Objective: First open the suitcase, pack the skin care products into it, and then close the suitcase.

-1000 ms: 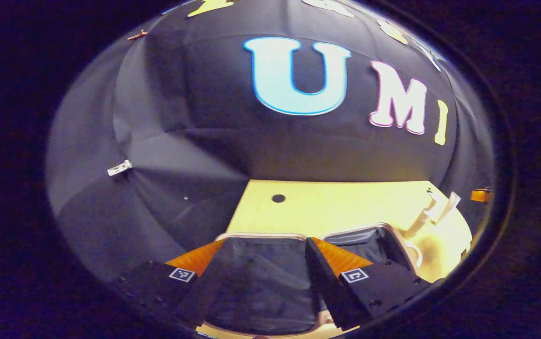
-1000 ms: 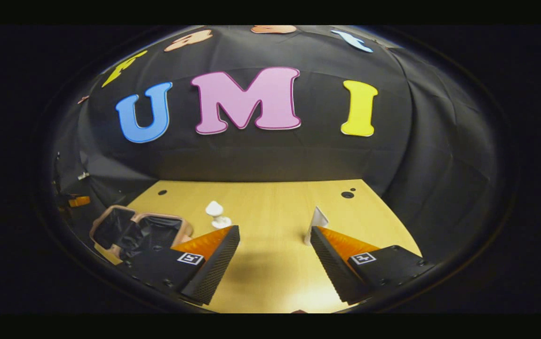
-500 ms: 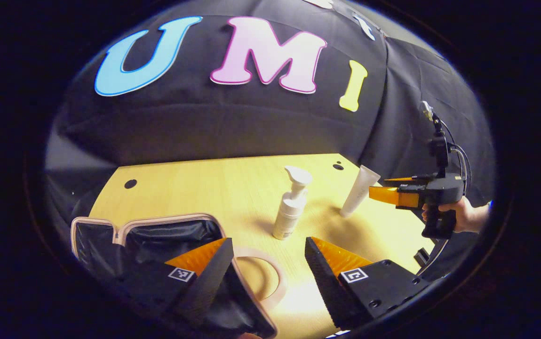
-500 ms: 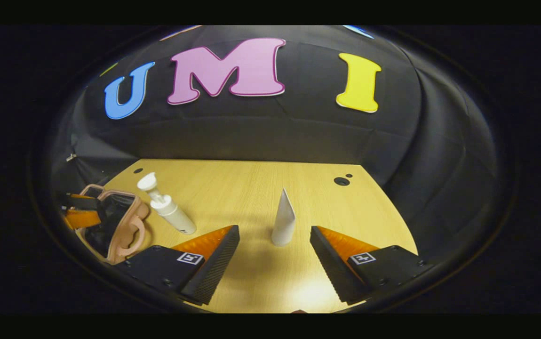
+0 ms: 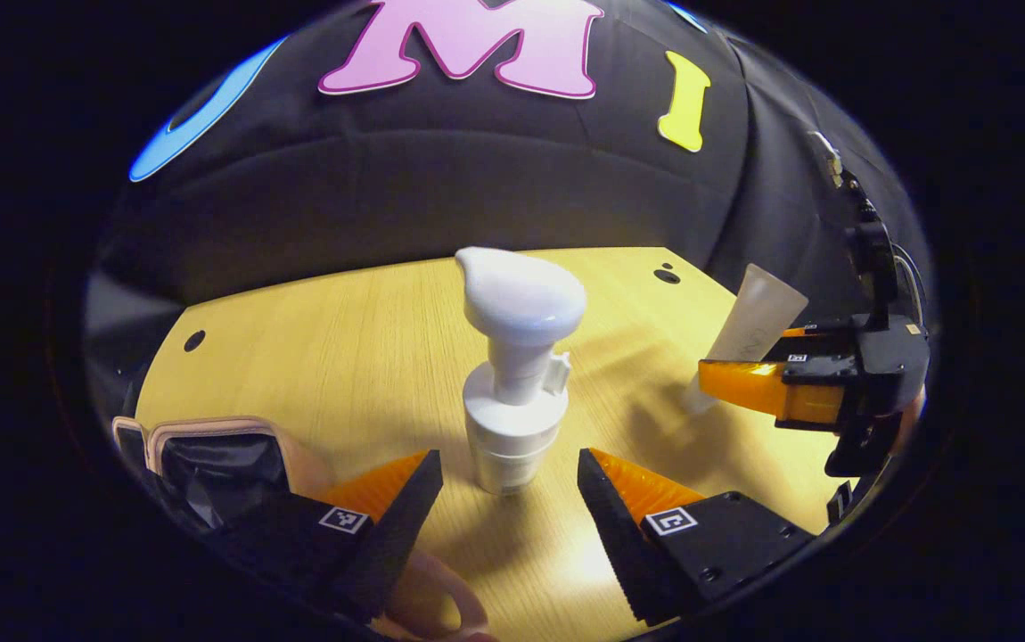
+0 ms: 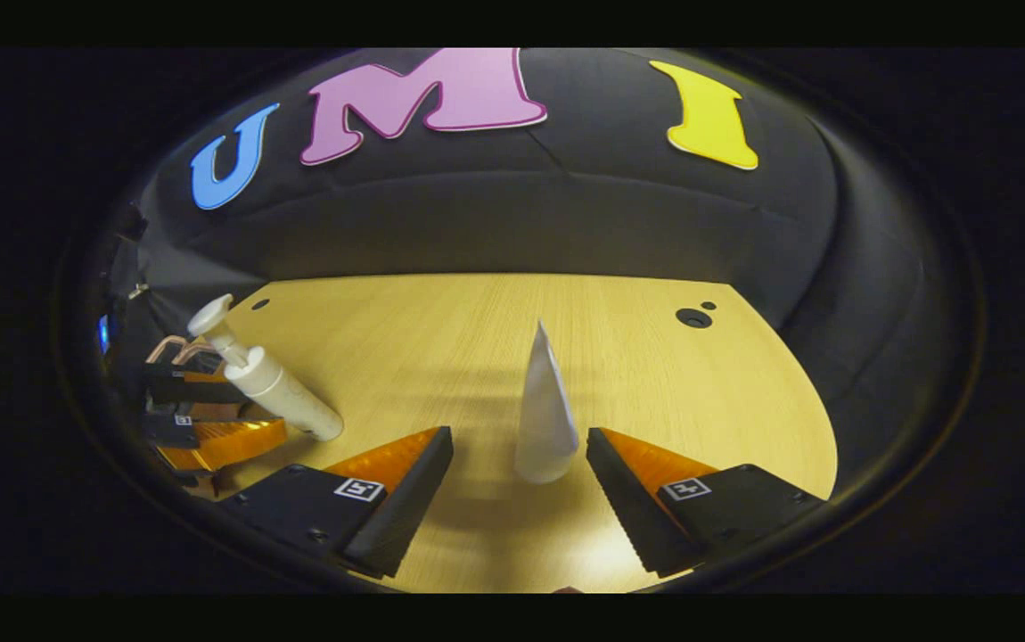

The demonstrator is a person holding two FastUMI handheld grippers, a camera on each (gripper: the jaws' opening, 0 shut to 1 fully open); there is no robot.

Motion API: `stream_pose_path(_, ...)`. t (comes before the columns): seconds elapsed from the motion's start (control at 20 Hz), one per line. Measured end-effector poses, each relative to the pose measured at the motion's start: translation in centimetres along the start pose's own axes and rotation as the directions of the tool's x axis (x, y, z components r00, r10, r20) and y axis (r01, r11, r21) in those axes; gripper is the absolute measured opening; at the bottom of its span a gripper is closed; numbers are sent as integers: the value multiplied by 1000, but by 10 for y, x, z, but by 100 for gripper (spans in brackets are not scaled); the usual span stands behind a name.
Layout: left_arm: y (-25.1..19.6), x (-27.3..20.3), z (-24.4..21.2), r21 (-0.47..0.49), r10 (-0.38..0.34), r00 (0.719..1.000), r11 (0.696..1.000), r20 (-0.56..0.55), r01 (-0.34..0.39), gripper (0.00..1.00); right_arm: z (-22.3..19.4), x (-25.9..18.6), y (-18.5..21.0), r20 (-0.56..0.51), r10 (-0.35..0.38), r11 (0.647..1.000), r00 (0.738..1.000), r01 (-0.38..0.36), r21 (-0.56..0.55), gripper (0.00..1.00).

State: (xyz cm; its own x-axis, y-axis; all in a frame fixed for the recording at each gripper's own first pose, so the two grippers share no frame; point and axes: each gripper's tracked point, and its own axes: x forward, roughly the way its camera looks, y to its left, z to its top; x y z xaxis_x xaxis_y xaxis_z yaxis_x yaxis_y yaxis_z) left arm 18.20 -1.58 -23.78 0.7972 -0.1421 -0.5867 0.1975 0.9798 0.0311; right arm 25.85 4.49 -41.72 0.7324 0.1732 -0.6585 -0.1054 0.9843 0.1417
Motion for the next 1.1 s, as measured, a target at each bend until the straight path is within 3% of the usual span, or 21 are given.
stream_pose_path(0.25, 3, 11, -1, -73, -5, 1000, 997, -21, 4, 97, -7, 23, -5, -19, 14, 1000, 1000, -14, -4, 96)
stream_pose_path(0.3, 4, 9, 2, -87, 5, 1000, 996, -27, -7, 96, -11, 26, -6, -27, 14, 1000, 1000, -15, -6, 88)
stream_pose_path(0.35, 1, 12, 4, -102, 5, 1000, 995, -22, -7, 93, -15, 30, -7, -34, 10, 1000, 999, -11, -8, 88)
stream_pose_path(0.4, 2, 10, 9, -99, 23, 1000, 995, -18, -24, 70, -16, 33, -9, -40, 6, 1000, 999, -7, -7, 89)
stream_pose_path(0.45, 1, 2, 11, -87, 33, 999, 996, -26, -35, 69, -17, 36, -10, -43, 7, 1000, 999, -7, 2, 96)
stream_pose_path(0.5, 4, 11, 6, -83, 43, 998, 996, -35, -46, 63, -20, 39, -12, -59, -2, 1000, 998, 2, 6, 83)
stream_pose_path(0.65, -1, 10, 1, -85, 17, 995, 996, -99, -26, 58, -20, 39, -15, -60, 5, 999, 998, -3, 34, 45)
stream_pose_path(0.7, -8, 3, -1, -121, -23, 990, 993, -142, 6, 56, -21, 37, -14, -69, 11, 999, 998, -8, 52, 38)
stream_pose_path(0.75, -15, -9, 2, -152, -64, 985, 988, -158, 40, 56, -21, 32, -14, -74, 17, 998, 997, -12, 68, 42)
stream_pose_path(0.8, -17, -24, 10, -164, -85, 985, 985, -151, 59, 56, -18, 26, -12, -71, 29, 997, 997, -24, 77, 34)
stream_pose_path(0.9, -11, -68, 22, -170, -125, 979, 981, -162, 97, 55, -8, 10, -8, -51, 47, 997, 998, -43, 67, 34)
stream_pose_path(0.95, -4, -93, 21, -165, -135, 970, 981, -203, 102, 55, -5, -1, -5, -39, 57, 997, 998, -55, 63, 39)
stream_pose_path(1.1, 45, -157, -5, -79, -73, 926, 996, -369, 47, 55, 6, -34, 8, -8, 80, 996, 997, -80, 44, 39)
